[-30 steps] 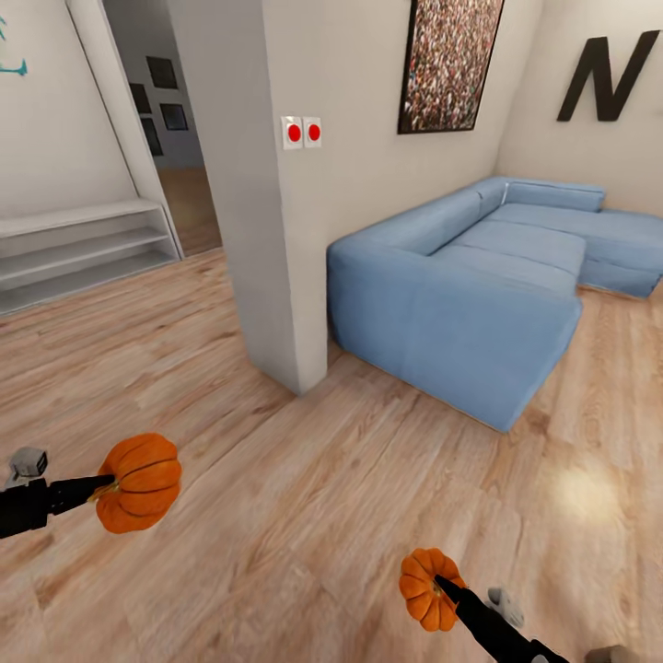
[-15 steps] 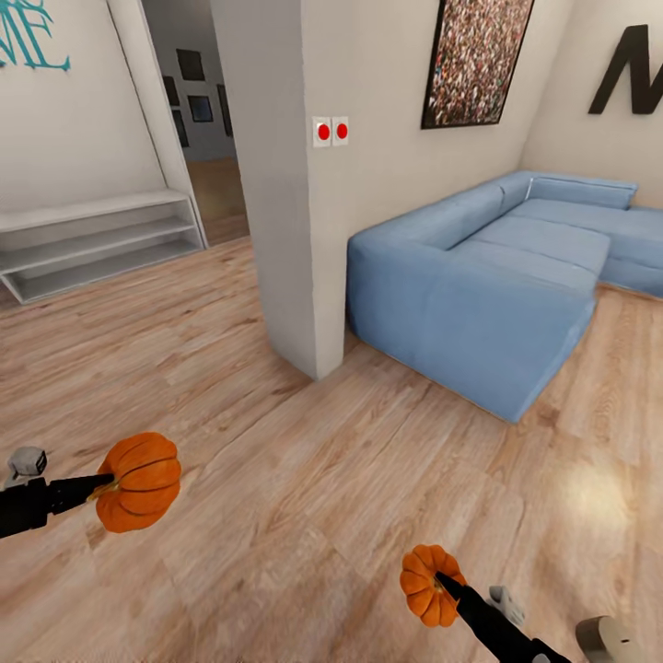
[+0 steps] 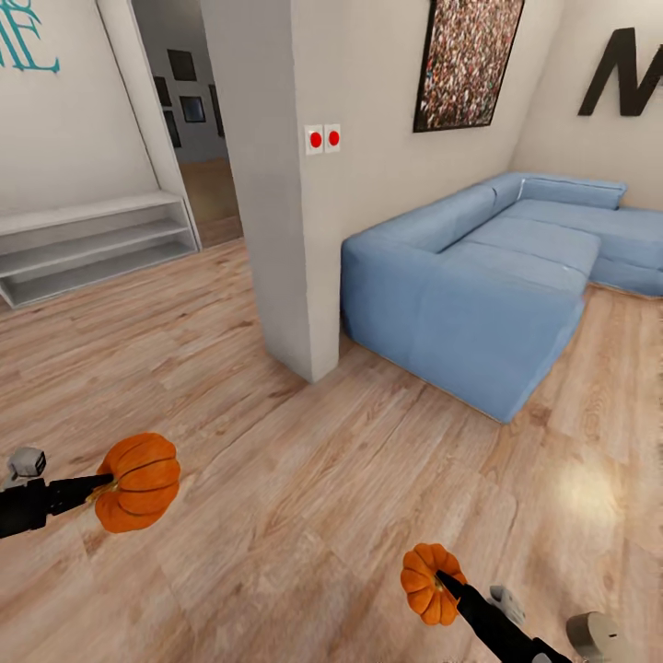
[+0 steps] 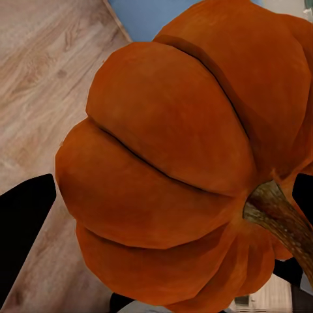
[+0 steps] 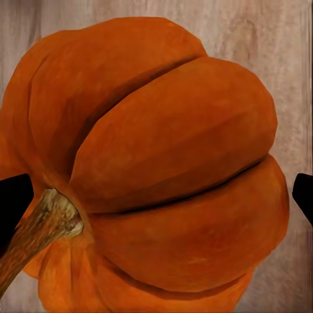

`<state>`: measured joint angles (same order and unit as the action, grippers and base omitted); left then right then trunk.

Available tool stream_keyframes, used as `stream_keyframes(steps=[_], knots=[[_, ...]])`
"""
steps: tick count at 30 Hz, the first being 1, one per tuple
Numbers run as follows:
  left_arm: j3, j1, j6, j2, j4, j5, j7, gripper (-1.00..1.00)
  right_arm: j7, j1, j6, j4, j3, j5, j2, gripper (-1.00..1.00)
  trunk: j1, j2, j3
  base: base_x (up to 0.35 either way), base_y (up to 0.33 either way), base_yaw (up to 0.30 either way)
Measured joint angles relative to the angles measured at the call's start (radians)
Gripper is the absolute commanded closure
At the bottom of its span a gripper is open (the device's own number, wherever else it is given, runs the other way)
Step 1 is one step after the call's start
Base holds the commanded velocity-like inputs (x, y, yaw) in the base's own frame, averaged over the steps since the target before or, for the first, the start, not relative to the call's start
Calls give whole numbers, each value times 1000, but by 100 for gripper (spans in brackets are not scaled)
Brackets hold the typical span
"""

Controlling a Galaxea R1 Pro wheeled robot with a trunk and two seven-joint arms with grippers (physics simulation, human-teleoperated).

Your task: Place each of the two pumpkins and all three candles from the living room inside a cabinet in the living room (use any cabinet), then make sure every cabinet is closed, and position the cauldron so it is next to a table in the living room.

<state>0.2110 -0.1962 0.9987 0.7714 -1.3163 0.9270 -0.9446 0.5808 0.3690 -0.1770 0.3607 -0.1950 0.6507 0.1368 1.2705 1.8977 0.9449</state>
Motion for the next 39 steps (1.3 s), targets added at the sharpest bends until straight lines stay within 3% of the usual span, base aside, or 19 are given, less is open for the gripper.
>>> stream_keyframes(steps=[26,39], knots=[[0,1,-4,0,0,-10,0,100,3,0,-3,-2,1,-3,-1,100,0,0,0,0,0,-279],[0,0,-4,0,0,-8,0,100,3,0,-3,-3,0,0,0,100,-50,-91,-41,0,0,-281]])
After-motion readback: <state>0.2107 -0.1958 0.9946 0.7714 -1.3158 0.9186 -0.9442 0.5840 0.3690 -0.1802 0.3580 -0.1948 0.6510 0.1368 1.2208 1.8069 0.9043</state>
